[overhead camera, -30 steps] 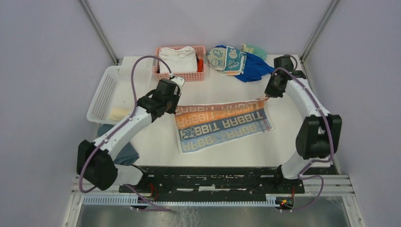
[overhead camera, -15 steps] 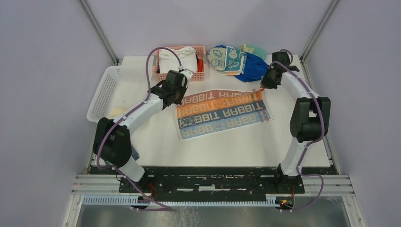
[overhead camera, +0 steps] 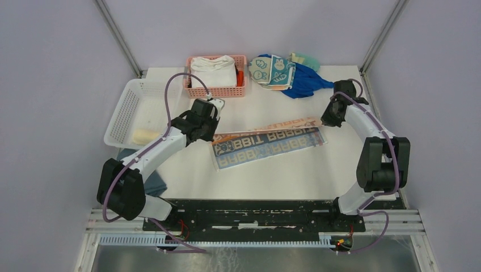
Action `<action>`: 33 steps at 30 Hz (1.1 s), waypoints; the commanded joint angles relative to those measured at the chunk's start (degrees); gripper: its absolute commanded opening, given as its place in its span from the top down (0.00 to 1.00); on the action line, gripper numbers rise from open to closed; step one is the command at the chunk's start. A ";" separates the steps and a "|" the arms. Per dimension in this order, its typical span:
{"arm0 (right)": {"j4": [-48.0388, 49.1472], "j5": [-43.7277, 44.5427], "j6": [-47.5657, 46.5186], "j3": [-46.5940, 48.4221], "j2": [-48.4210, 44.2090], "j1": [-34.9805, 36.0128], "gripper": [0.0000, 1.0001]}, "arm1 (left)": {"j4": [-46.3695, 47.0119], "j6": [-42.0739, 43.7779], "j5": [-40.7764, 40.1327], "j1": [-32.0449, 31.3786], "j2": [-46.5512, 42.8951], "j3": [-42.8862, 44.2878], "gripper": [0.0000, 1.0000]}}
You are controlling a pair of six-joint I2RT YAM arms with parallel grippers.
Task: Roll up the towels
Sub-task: Fold the towel at the center of the board.
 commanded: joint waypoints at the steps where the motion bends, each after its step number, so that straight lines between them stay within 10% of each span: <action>1: 0.49 4.97 0.88 -4.02 -4.25 -0.55 0.98 | -2.53 -7.00 3.51 0.23 -3.61 -1.94 0.97; 23: 2.15 5.83 2.29 -8.63 3.52 -1.45 0.94 | -3.58 -20.00 6.83 -4.70 -2.44 -12.85 0.92; 33: -0.12 4.68 1.53 -7.00 2.00 -1.45 0.67 | -6.36 -22.93 5.47 -6.16 -4.81 -11.70 0.57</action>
